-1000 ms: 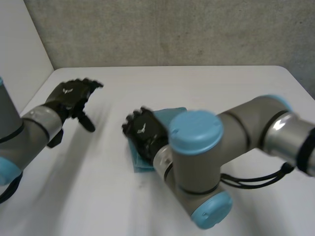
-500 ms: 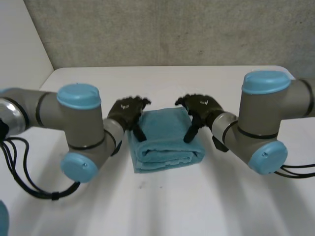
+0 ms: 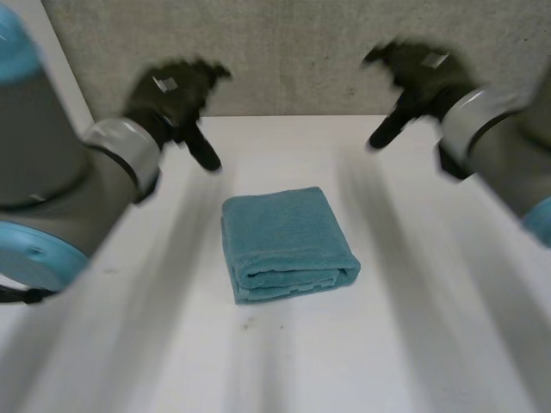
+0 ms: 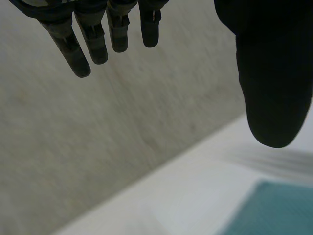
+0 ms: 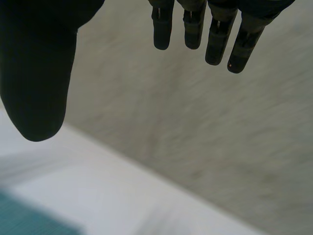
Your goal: Fold the laundry
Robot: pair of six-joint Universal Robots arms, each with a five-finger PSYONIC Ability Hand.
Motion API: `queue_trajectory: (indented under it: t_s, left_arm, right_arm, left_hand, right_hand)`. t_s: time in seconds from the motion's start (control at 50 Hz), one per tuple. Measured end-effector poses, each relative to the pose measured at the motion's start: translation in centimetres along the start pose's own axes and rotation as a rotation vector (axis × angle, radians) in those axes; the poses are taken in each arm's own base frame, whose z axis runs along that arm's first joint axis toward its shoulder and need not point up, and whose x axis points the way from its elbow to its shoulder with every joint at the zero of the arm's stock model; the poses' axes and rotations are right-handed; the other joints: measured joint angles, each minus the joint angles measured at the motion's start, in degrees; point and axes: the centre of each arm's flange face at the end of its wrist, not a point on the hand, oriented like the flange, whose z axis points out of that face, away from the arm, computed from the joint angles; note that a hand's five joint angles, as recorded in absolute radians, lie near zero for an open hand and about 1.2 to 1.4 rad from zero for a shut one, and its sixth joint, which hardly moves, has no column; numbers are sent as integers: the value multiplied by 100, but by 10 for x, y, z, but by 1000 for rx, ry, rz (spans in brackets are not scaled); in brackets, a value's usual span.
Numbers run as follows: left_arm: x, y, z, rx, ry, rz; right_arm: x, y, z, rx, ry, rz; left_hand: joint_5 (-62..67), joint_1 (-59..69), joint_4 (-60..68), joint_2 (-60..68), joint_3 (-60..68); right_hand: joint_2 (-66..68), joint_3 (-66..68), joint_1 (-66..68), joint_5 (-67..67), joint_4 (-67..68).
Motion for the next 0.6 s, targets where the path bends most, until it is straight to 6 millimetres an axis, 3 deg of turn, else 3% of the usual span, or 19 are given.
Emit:
queue_trajectory:
  t_s: [0.06,0.16,0.3,0.6]
  left_arm:
    - [-19,-31,-12,55,-47,-2]
    - [-40,-47,-31,21,-101,-2]
    - [-51,-41,-43,-73,-112,-8]
    - [-50,-29,-41,-89,-99,-11]
  right_arm:
    - [20,-33,-18,83,114,-15]
    - [36,-39,-32,75,198,-62]
    - [41,-26,-38,14,215,-104]
    - [33,-9,-38,-37,178,-113]
  left_hand:
    - [1,0,0,0,0]
    - [0,0,0,0,0]
    - [0,0,0,0,0]
    - [0,0,0,0,0]
  right_hand:
    - [0,0,0,0,0]
    - [0,0,0,0,0]
    - [0,0,0,0,0]
    - [0,0,0,0,0]
